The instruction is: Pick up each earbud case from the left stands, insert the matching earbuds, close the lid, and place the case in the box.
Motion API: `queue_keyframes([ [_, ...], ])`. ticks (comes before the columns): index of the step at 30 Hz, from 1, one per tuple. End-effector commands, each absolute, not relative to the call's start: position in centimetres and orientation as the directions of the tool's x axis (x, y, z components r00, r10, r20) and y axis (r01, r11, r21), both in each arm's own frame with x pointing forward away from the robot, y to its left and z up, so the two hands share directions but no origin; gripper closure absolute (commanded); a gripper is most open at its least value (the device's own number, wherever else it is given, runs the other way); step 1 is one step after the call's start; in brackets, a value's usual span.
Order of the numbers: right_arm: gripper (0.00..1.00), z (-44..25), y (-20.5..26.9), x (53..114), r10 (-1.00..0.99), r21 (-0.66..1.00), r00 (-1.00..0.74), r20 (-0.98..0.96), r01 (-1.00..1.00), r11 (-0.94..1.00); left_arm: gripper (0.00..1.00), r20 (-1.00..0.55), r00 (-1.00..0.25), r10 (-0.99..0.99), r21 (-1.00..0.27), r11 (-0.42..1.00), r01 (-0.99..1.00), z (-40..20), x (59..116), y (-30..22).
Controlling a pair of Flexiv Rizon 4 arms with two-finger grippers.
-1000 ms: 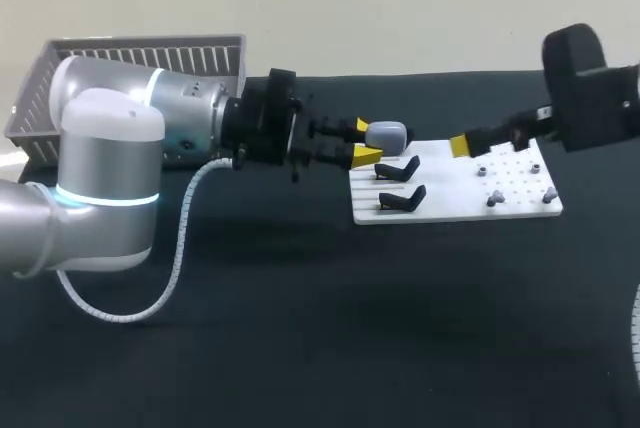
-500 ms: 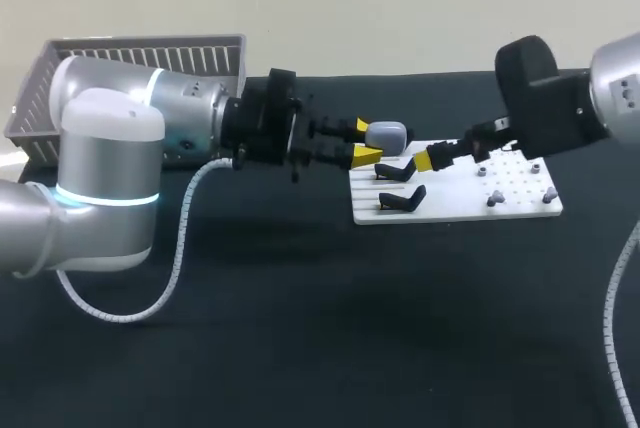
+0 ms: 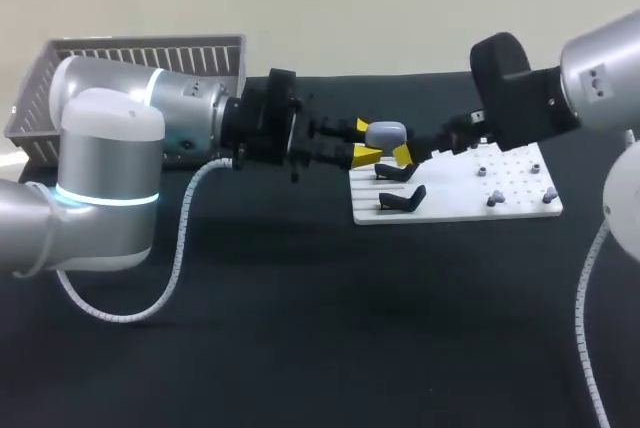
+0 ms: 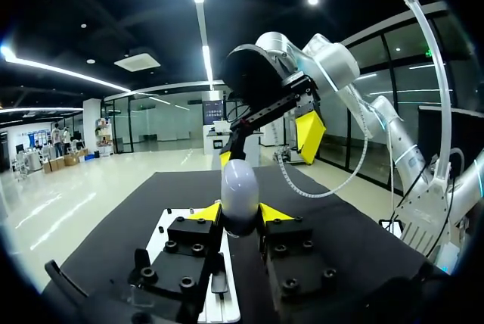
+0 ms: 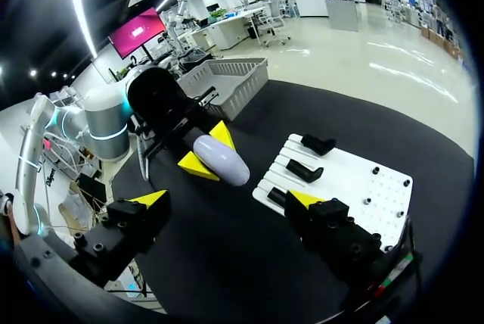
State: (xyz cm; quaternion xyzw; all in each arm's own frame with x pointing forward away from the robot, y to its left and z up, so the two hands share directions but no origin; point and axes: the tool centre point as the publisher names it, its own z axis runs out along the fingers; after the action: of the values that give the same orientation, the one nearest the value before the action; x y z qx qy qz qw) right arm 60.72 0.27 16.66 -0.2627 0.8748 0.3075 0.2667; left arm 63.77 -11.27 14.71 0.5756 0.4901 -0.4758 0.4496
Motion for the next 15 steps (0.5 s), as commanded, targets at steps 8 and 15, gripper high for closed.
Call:
queue_keyframes([
  [8, 0.0, 16.2, 0.6, 62.3, -0.301, 0.432, -0.721, -0.625, -0.64, 0.635, 1.0, -0.989, 0.069, 0.133, 0.054, -0.114, 0.992, 14.6, 63.8, -11.2],
  [15, 0.0, 15.7, 0.6, 62.8, -0.301, 0.434, -0.728, -0.615, -0.632, 0.642, 1.0, -0.989, 0.069, 0.133, 0.054, -0.114, 0.992, 14.6, 63.8, -11.2],
])
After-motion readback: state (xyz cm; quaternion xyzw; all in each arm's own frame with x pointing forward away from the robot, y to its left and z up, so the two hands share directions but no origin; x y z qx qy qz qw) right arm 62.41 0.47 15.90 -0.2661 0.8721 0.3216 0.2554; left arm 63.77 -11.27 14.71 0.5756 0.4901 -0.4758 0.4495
